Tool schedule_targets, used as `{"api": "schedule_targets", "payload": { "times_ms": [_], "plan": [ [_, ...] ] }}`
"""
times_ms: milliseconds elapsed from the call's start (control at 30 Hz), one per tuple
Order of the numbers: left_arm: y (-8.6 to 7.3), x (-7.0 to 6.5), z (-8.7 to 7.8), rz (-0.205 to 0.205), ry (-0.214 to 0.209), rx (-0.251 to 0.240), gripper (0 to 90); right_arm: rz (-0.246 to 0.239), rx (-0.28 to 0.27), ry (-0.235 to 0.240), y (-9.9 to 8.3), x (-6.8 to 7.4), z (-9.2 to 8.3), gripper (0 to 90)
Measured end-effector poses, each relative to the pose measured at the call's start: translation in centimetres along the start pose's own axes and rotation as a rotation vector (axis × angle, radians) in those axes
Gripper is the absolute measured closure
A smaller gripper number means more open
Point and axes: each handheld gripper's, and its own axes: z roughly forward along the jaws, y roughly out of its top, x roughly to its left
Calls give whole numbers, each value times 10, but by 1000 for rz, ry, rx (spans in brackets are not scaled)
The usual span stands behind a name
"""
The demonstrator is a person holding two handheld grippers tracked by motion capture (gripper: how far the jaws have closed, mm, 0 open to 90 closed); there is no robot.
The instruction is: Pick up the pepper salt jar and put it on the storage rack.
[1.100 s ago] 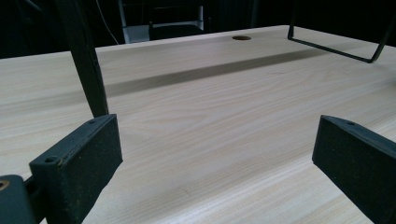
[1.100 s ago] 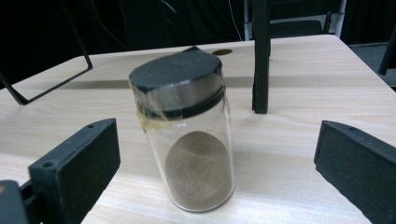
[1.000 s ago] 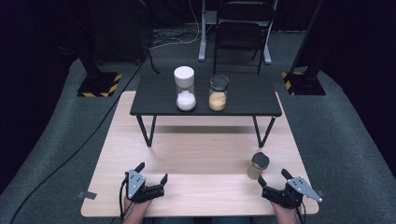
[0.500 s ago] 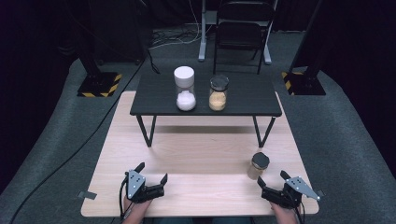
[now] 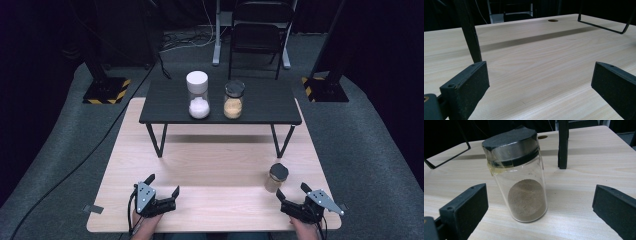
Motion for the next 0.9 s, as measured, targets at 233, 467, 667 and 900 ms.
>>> {"api": "schedule_targets", "payload": {
  "times_ms": [233,467,667,900],
  "plan": [
    [0,0,0,0,1,1,11,8,-28,9,6,1,-3,0],
    [0,0,0,0,1,0,12,7,-41,14,9,3,-2,0],
    [0,0,0,1,1,-2,11,-2,-47,13,15,5,-1,0],
    [0,0,0,1,1,-3,11,-27,-51,12,21,9,2,0]
  ]
}}
